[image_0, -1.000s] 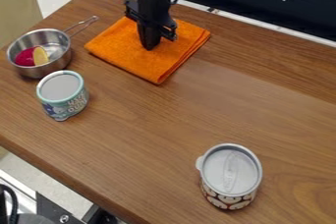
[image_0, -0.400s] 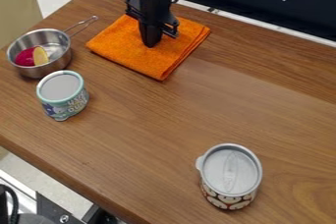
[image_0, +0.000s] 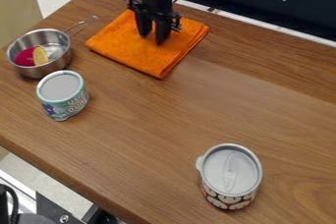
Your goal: Move the orange clothe to the top left of the table
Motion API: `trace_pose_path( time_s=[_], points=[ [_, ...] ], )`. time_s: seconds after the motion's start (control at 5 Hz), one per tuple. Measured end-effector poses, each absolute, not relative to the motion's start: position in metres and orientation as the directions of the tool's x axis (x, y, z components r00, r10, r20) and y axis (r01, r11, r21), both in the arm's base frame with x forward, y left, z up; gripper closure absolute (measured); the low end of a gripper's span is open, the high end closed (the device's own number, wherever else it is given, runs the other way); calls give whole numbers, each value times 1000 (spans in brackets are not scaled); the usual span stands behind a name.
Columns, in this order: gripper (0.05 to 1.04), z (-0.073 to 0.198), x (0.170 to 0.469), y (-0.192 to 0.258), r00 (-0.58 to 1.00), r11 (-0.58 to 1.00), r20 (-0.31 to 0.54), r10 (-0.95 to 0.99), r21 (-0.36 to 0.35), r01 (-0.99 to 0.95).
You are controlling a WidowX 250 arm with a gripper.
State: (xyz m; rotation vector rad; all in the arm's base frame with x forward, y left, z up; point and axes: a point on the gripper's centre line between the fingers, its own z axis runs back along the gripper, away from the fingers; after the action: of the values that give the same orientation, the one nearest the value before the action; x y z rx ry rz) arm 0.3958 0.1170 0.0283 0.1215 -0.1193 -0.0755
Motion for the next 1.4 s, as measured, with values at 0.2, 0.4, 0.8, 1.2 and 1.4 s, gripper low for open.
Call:
trace_pose_path(
  time_s=[0.2,0.4,0.8,1.2,1.4],
  points=[
    [124,35,397,117,992,994,108,-62,94,52],
    [88,35,392,116,994,996,85,-62,63,56],
    [88,49,393,114,992,998,111,-52,53,46],
    [88,61,389,112,991,998,116,-64,21,62],
    [88,70,386,110,988,997,133,-76,21,74]
  ],
)
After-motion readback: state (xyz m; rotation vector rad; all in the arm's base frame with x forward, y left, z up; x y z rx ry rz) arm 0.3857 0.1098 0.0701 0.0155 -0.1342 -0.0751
